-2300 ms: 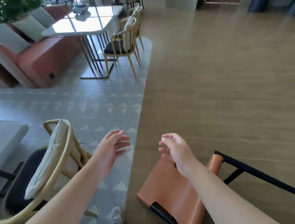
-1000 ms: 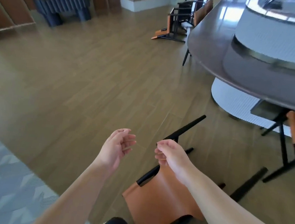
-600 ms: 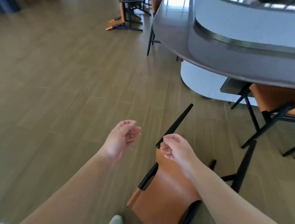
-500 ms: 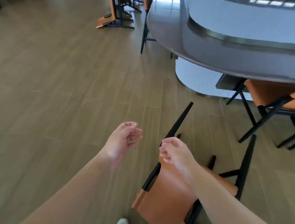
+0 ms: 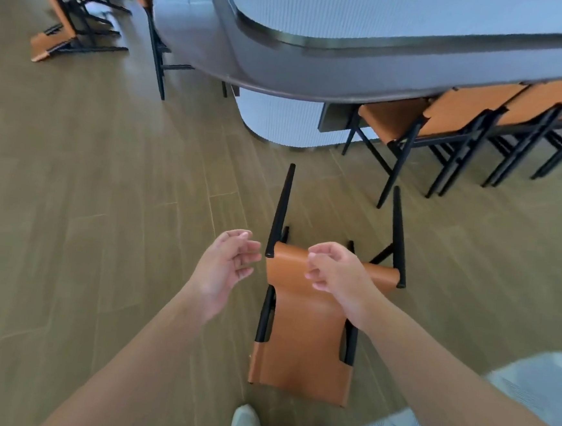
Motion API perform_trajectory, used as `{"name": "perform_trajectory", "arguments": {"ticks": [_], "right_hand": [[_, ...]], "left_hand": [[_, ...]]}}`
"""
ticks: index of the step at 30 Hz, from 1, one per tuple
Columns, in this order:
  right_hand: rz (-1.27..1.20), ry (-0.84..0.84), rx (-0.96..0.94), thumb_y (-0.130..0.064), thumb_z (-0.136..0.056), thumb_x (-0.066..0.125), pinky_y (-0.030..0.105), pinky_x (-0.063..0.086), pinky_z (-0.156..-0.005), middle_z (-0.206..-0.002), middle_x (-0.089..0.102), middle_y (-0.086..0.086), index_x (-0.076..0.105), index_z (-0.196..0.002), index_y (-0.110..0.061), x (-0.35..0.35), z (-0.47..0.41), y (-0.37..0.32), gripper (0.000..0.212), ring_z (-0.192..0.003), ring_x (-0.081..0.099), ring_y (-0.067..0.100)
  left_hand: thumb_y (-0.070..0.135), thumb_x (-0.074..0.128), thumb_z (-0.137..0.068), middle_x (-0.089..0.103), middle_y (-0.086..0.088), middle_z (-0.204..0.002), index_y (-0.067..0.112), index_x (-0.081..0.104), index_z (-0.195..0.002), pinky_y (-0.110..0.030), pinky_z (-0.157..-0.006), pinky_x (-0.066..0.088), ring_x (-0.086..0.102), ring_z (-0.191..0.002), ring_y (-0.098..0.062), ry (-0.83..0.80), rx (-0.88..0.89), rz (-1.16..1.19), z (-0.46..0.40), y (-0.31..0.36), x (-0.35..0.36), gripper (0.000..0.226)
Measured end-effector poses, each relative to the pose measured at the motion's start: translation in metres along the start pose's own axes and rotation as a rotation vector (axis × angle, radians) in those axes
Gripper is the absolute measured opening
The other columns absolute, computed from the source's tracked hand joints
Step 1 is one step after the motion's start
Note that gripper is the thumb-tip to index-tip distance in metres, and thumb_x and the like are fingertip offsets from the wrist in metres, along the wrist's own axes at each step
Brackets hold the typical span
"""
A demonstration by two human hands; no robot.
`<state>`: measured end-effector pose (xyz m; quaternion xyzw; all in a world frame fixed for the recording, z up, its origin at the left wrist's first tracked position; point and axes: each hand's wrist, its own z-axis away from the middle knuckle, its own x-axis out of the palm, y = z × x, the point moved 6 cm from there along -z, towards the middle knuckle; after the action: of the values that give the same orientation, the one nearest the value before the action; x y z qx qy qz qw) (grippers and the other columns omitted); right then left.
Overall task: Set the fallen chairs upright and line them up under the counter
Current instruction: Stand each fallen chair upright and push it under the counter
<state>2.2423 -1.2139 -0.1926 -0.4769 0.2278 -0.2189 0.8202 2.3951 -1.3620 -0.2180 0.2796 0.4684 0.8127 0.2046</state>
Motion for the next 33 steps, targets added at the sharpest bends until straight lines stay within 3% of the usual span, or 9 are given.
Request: {"name": "perform_trajectory", "arguments": {"ticks": [6,17,23,29,33], "right_hand": [[-0.147,0.058,0.010,-0.025,-0.094,0.058,0.034,0.056,-0.086,-0.098,0.073,0.003,0.065,-0.105,-0.022,-0.023,0.028,0.031,0.014,-0.094,0.070,0.021],[-0.244,0.048,0.074,-0.025,-0.096,0.055,0.037,0.056,-0.089,-0.104,0.070,0.006,0.064,-0.107,-0.020,-0.037,0.063,0.088,0.015,-0.096,0.069,0.022],[-0.226,0.124,0.119,-0.029,-0.095,0.056,0.035,0.056,-0.086,-0.098,0.071,0.001,0.064,-0.106,-0.021,-0.045,0.081,0.115,0.016,-0.089,0.068,0.017],[-0.248,0.254,0.195,-0.030,-0.092,0.059,0.031,0.055,-0.079,-0.097,0.071,-0.001,0.065,-0.103,-0.023,-0.039,0.082,0.145,0.014,-0.083,0.068,0.011],[-0.274,0.361,0.238,-0.036,-0.078,0.062,0.028,0.053,-0.073,-0.098,0.071,-0.004,0.066,-0.099,-0.026,-0.026,0.076,0.168,0.024,-0.078,0.070,0.007]], "left_hand": [[0.029,0.054,-0.098,0.073,-0.001,-0.100,0.019,0.061,-0.111,-0.036,-0.085,0.045,0.070,-0.089,-0.014,-0.032,-0.015,-0.015,0.022,-0.013,0.026,0.018],[0.040,0.061,-0.083,0.073,-0.001,-0.102,0.019,0.060,-0.115,-0.036,-0.084,0.046,0.069,-0.092,-0.015,-0.021,-0.054,-0.055,0.065,-0.052,0.035,0.038],[0.032,0.055,-0.096,0.072,0.000,-0.101,0.019,0.060,-0.114,-0.036,-0.084,0.045,0.069,-0.089,-0.014,-0.104,-0.144,-0.069,0.058,-0.081,0.047,0.022],[0.033,0.054,-0.098,0.070,-0.003,-0.104,0.018,0.061,-0.116,-0.036,-0.085,0.045,0.068,-0.093,-0.017,-0.233,-0.263,-0.130,0.030,-0.112,0.047,0.025],[0.032,0.054,-0.099,0.071,-0.003,-0.103,0.017,0.059,-0.119,-0.035,-0.083,0.046,0.069,-0.090,-0.017,-0.269,-0.348,-0.155,0.008,-0.144,0.035,0.026]]}}
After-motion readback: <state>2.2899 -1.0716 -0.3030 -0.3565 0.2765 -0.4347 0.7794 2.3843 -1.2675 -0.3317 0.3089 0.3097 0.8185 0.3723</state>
